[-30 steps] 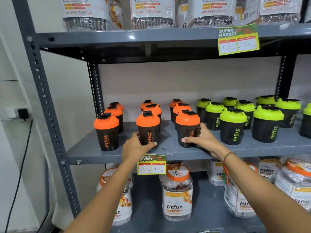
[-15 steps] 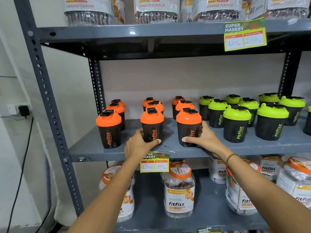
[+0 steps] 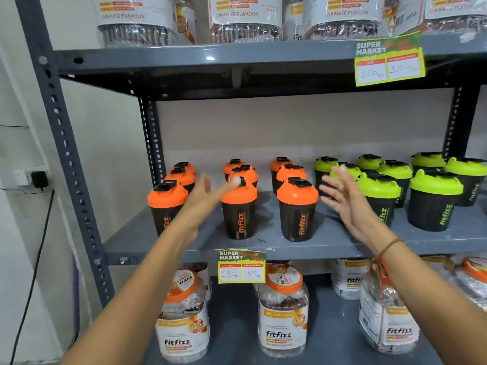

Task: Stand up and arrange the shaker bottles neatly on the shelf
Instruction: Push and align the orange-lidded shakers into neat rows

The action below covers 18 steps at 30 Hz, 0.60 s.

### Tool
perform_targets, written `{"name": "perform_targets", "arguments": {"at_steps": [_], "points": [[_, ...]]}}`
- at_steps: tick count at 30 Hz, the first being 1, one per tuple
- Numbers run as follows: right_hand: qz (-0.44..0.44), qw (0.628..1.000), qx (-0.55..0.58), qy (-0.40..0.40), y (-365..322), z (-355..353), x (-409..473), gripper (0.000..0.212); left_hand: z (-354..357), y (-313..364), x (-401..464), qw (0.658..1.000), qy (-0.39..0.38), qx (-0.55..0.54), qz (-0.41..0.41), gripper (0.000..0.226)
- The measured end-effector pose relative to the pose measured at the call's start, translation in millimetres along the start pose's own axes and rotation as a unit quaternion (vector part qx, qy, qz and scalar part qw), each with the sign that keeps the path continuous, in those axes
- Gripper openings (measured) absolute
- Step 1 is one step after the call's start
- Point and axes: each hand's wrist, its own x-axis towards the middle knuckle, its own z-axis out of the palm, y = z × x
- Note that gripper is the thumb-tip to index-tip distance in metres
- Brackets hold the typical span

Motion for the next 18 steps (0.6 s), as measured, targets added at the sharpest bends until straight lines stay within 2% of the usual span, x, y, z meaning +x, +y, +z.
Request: {"name": "perform_targets", "arguments": {"at_steps": [3, 5, 8, 10, 13, 15, 18], "points": [[-0.021, 0.995, 0.073, 0.068, -26, 3, 28, 0.047, -3, 29, 32, 0.996, 0.070, -0.050, 0.040, 0.096], [-0.026, 0.994, 0.044, 0.098, -34, 8, 51, 0.028, -3, 37, 55, 0.995, 0.081, -0.019, 0.050, 0.072], [-0.020, 0.992, -0.082, 0.094, -39, 13, 86, 0.038, 2, 38, 85, 0.994, 0.043, 0.089, 0.039, 0.052], [-0.005, 0.980, -0.194, 0.039, -41, 15, 108, 0.045, 6, 40, 103, 0.985, 0.004, 0.169, 0.026, 0.050], [0.030, 0.924, -0.369, -0.091, -43, 17, 129, 0.056, 14, 42, 124, 0.966, -0.064, 0.249, -0.003, 0.063], [0.060, 0.895, -0.418, -0.146, -40, 20, 139, 0.065, 19, 42, 137, 0.949, -0.112, 0.293, -0.017, 0.073], [0.098, 0.867, -0.454, -0.181, -34, 25, 149, 0.076, 23, 44, 152, 0.929, -0.162, 0.326, -0.062, 0.082]]}}
